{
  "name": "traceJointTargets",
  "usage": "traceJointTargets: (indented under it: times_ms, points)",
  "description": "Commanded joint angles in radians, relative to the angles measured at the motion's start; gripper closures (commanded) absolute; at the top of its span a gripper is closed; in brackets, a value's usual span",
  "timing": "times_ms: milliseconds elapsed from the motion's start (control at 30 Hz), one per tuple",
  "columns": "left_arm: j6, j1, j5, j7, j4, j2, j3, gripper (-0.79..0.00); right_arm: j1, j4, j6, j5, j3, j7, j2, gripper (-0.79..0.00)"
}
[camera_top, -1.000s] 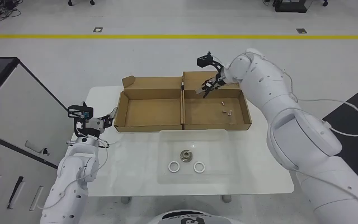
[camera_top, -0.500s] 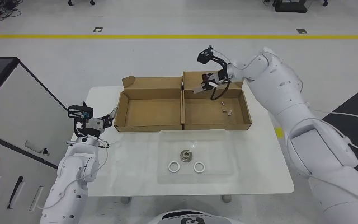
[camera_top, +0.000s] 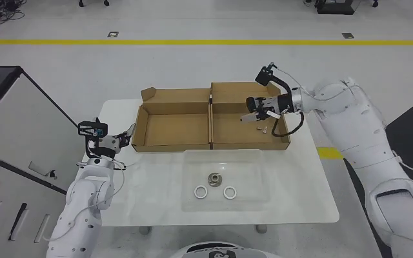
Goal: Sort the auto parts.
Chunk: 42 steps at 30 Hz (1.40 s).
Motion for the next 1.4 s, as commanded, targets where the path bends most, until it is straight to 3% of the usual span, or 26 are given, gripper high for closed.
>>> traceJointTargets:
  times_ms: [0,233,467,1367]
  points:
    - [0.0,0.0,0.0,0.0,0.0,0.0,0.0,-0.785,-0.032,-0.035,-0.002,0.046,0.021,-0.002,0.04,-0.785]
    - [0.0,0.0,0.0,0.0,0.0,0.0,0.0,-0.785,-0.123,-0.114,-0.039,0.19,0.066,-0.038,0.167,-0.785]
    - [0.0,0.0,0.0,0.0,0.0,0.0,0.0,-0.785,-0.167,-0.167,-0.103,0.324,0.041,-0.103,0.271,-0.785]
    - [0.0,0.0,0.0,0.0,0.0,0.0,0.0,-0.785,-0.167,-0.167,-0.103,0.324,0.041,-0.103,0.271,-0.785]
